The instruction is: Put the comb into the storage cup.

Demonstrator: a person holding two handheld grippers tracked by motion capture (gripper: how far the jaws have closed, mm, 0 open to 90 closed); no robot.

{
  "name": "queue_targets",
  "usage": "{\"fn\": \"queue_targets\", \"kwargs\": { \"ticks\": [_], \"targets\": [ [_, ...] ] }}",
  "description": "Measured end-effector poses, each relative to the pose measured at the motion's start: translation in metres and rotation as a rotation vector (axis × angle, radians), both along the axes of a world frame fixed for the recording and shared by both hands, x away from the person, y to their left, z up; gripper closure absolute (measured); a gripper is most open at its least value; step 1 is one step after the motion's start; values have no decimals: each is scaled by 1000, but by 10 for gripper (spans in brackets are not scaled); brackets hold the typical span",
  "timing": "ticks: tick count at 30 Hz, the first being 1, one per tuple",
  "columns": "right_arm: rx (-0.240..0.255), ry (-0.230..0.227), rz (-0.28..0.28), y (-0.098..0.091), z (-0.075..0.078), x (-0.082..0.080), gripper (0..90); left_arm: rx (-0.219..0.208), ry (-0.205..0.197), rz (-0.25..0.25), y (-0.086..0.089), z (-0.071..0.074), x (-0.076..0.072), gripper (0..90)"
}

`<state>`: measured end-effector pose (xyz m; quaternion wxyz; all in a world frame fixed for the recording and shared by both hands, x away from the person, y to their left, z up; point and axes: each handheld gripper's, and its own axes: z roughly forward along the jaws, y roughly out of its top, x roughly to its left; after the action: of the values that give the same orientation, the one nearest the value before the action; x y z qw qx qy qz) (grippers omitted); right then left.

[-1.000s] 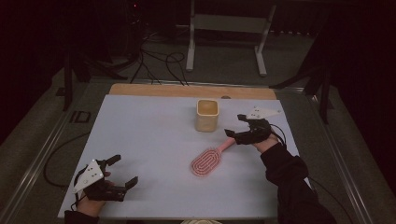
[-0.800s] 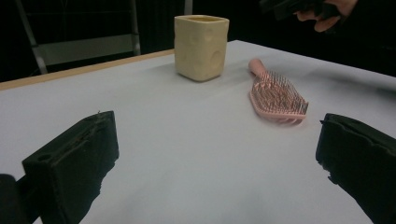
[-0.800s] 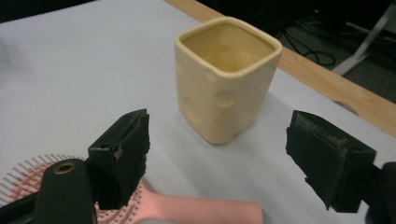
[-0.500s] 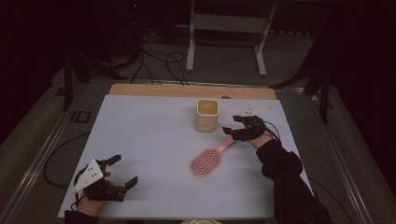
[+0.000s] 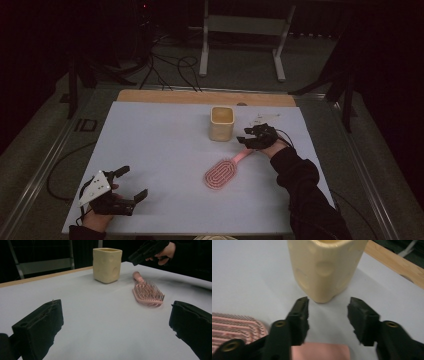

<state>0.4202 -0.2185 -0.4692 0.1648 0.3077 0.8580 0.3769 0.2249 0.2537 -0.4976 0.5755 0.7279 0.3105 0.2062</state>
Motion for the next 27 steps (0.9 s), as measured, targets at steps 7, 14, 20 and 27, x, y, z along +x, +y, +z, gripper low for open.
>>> {"fn": "queue_targets", "kwargs": {
  "ticks": [7, 14, 20, 27],
  "targets": [
    [-62, 16, -9, 1, -9, 4, 711, 0, 1, -1, 0, 0, 0, 1],
    [-133, 34, 6, 3, -17, 7, 900, 4, 5, -2, -1, -1, 1, 1],
    [-158, 61, 21, 5, -21, 9, 900, 4, 5, -1, -1, -1, 1, 1],
    [-186, 79, 37, 4, -24, 8, 900, 4, 6, -1, 0, -1, 1, 1]
  ]
}}
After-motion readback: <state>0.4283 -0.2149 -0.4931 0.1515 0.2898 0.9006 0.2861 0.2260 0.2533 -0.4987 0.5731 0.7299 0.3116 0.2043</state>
